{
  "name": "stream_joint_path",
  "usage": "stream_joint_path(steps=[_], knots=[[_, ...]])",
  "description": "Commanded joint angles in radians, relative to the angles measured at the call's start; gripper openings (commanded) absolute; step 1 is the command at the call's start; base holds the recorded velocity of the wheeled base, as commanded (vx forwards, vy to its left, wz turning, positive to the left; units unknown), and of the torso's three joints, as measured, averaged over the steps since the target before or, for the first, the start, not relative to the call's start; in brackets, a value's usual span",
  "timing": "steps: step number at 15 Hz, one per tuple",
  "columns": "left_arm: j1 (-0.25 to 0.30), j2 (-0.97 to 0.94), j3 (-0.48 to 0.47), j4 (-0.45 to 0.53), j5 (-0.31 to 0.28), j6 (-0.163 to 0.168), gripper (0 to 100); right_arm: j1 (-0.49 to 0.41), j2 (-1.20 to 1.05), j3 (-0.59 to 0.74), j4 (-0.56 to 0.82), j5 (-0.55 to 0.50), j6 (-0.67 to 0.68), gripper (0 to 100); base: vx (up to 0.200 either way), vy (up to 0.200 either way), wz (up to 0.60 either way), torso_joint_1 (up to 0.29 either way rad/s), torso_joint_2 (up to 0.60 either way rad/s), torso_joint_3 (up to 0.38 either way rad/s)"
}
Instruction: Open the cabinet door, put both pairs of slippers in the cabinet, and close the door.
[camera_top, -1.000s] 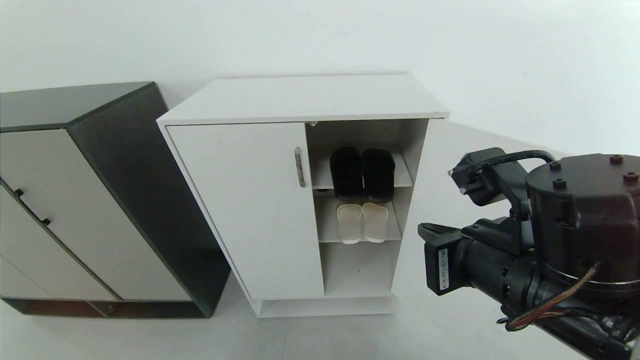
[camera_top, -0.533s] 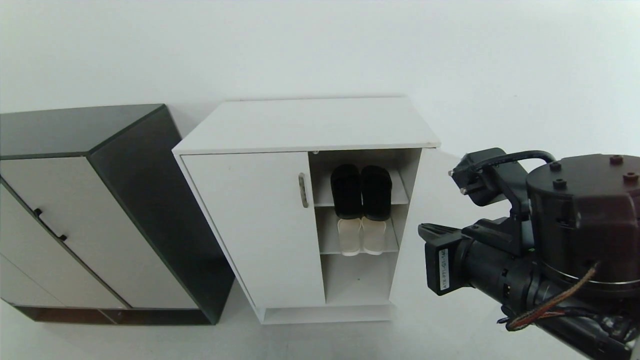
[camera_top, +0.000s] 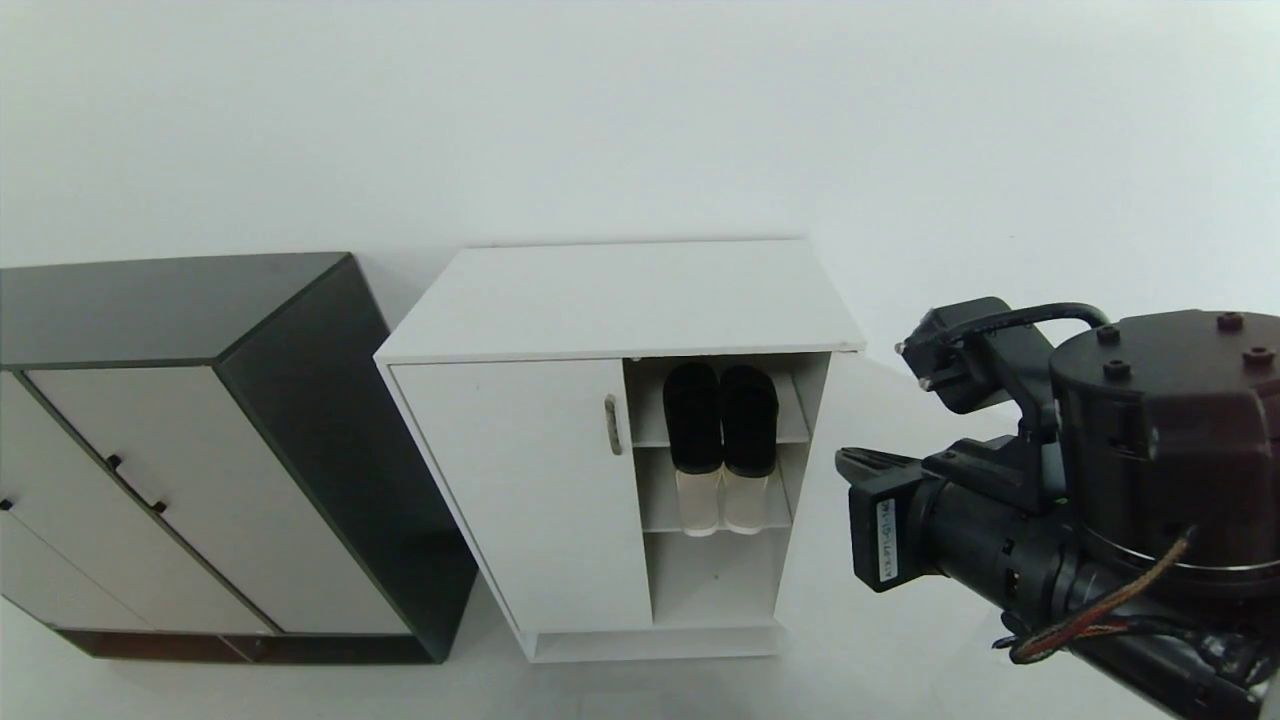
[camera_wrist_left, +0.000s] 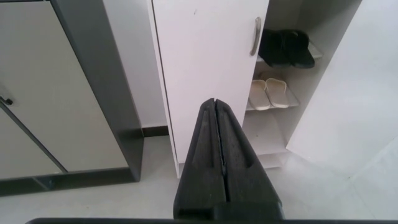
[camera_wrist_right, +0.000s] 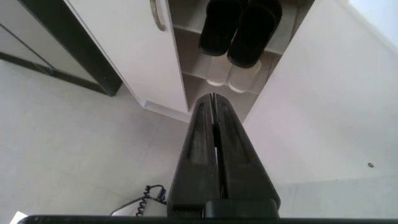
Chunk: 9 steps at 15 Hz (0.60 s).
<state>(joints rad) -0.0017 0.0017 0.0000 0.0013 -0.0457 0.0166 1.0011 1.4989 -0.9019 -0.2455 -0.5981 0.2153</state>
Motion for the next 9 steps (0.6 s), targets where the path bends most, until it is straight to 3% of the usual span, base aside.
stream_joint_path(steps=[1, 9], knots=[[0.000, 0.000, 0.000, 0.000, 0.000, 0.000, 0, -0.001, 0.009, 0.001, 0.000, -0.002, -0.001, 0, 0.000, 0.000, 0.00, 0.115, -0.26, -0.154], [0.000, 0.000, 0.000, 0.000, 0.000, -0.010, 0, -0.030, 0.023, 0.001, 0.000, 0.000, -0.001, 0, 0.000, 0.000, 0.00, 0.013, -0.03, -0.016]])
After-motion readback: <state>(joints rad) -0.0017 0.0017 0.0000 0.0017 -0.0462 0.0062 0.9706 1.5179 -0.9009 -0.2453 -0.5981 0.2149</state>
